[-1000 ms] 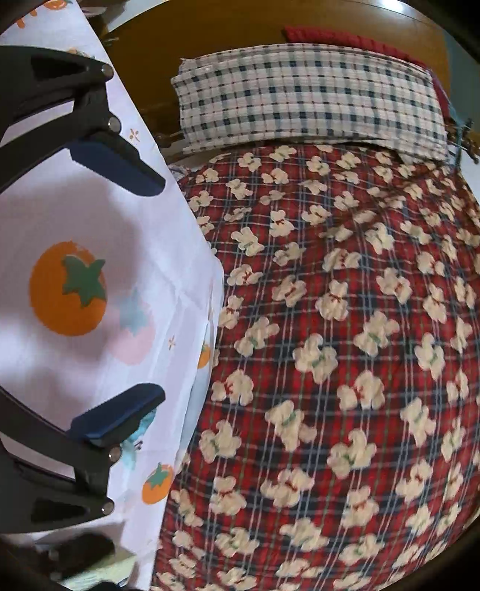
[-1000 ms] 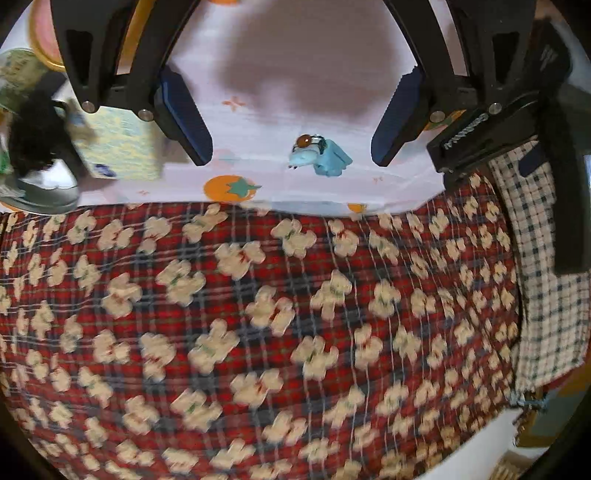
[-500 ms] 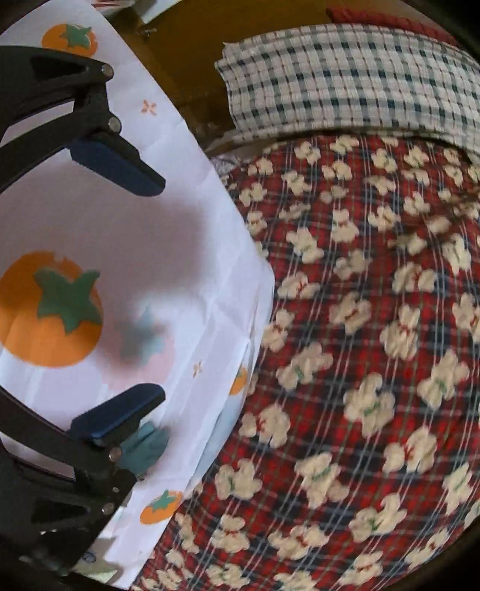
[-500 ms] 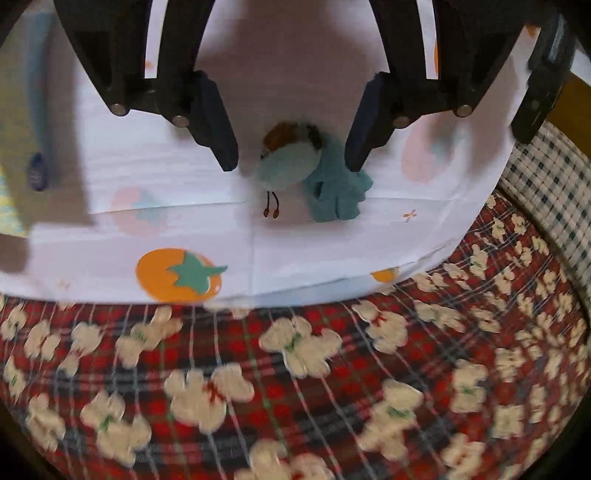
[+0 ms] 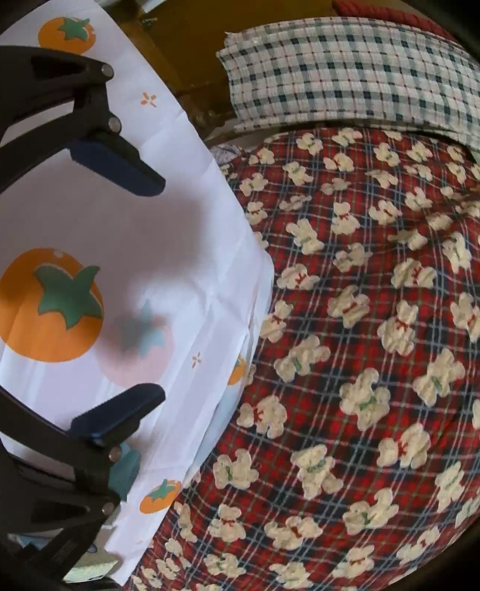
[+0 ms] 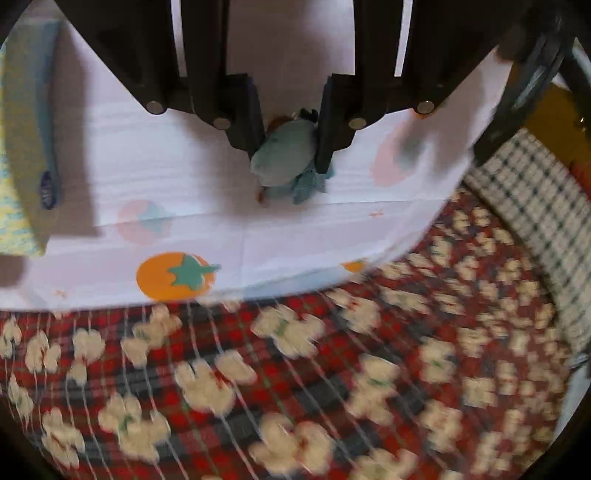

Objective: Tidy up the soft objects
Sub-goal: 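Grasp the blue cloth with the left tool while the right grasps the blue pompom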

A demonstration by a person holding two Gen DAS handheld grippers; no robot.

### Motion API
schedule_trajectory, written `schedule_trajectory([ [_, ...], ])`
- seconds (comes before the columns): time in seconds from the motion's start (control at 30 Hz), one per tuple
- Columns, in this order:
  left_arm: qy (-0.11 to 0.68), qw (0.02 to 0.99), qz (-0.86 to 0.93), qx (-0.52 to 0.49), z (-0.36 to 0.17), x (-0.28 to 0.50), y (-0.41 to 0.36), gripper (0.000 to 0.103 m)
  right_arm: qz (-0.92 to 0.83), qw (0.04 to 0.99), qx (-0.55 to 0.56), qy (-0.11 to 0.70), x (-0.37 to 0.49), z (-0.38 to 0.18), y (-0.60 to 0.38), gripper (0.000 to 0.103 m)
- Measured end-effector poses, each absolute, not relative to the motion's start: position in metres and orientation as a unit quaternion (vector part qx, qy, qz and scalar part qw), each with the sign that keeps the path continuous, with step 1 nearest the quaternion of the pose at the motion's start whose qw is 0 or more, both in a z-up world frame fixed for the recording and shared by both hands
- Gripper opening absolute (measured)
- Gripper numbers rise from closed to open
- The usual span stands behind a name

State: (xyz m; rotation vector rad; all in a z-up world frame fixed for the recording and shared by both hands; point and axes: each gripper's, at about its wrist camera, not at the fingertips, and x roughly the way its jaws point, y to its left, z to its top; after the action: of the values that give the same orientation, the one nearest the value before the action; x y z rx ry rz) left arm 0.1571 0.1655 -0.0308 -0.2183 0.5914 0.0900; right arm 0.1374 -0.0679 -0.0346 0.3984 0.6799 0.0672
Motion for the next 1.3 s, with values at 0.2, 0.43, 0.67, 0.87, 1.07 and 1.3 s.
schedule_trajectory([
  [0.2,0.275,0.957,0.019,-0.093,-0.026,0.152,0.158,0.102,0.080,0.910,0.197,0.355,0.104,-0.042,-0.063,0.029],
  [0.43,0.264,0.961,0.000,-0.084,-0.023,0.146,0.153,0.102,0.105,0.899,0.186,0.383,0.093,-0.053,-0.060,0.032],
  [0.67,0.273,0.957,-0.001,-0.102,-0.025,0.145,0.159,0.102,0.154,0.878,0.211,0.402,0.082,-0.056,-0.060,0.032],
  [0.87,0.273,0.958,-0.007,-0.090,-0.025,0.144,0.154,0.102,0.205,0.884,0.160,0.388,0.064,-0.043,-0.039,0.032],
  [1.07,0.270,0.960,-0.013,-0.079,-0.023,0.141,0.150,0.102,0.154,0.899,0.148,0.382,0.067,-0.044,-0.051,0.032],
  [1.3,0.273,0.958,-0.009,-0.087,-0.025,0.140,0.153,0.102,0.162,0.877,0.170,0.419,0.076,-0.059,-0.058,0.032],
])
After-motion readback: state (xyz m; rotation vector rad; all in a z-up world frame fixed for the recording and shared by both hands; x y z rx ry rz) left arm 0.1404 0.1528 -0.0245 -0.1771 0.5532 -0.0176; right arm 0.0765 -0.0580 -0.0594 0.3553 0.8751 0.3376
